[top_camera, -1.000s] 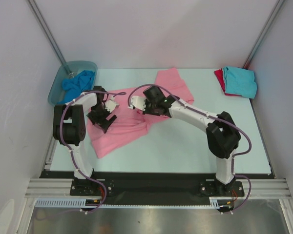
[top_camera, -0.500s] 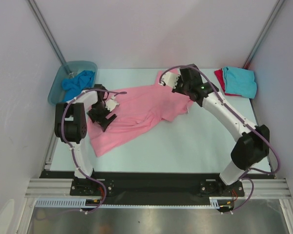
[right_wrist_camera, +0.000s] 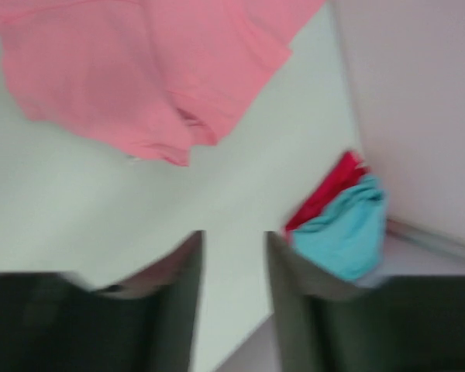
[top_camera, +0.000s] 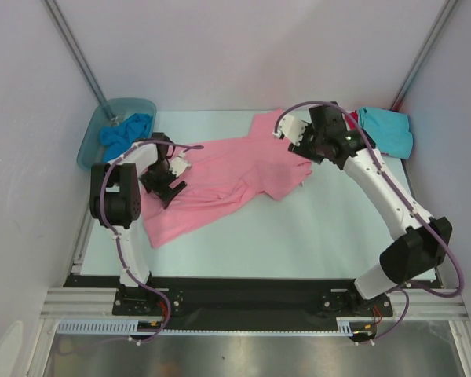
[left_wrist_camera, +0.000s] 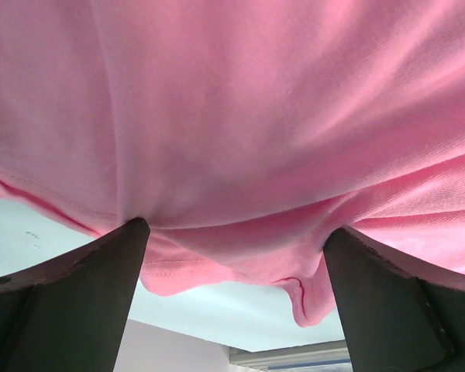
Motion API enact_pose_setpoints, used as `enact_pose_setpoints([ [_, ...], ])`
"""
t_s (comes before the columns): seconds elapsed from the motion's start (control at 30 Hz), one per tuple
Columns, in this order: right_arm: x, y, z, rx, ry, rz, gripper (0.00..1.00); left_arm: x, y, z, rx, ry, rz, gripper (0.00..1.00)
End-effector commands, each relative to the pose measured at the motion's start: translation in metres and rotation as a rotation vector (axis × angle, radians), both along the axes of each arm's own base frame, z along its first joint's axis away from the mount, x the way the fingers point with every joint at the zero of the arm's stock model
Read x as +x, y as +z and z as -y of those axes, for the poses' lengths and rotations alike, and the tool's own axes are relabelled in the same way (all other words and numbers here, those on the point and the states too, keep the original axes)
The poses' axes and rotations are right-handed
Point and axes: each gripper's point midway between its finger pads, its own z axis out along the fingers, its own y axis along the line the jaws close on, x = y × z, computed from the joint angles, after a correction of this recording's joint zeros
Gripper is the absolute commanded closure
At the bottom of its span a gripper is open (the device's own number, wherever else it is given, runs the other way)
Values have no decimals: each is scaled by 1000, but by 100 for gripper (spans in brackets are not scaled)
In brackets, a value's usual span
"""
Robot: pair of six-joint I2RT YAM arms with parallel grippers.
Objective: Fold and stack the t-shirts
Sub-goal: Flatten the tshirt out
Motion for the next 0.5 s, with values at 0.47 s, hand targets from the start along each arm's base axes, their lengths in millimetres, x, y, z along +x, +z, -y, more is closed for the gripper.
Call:
enact_pose_setpoints([
  [0.47, 68, -91, 62, 934, -634, -595, 23, 33, 6, 0, -9, -38, 152, 0],
])
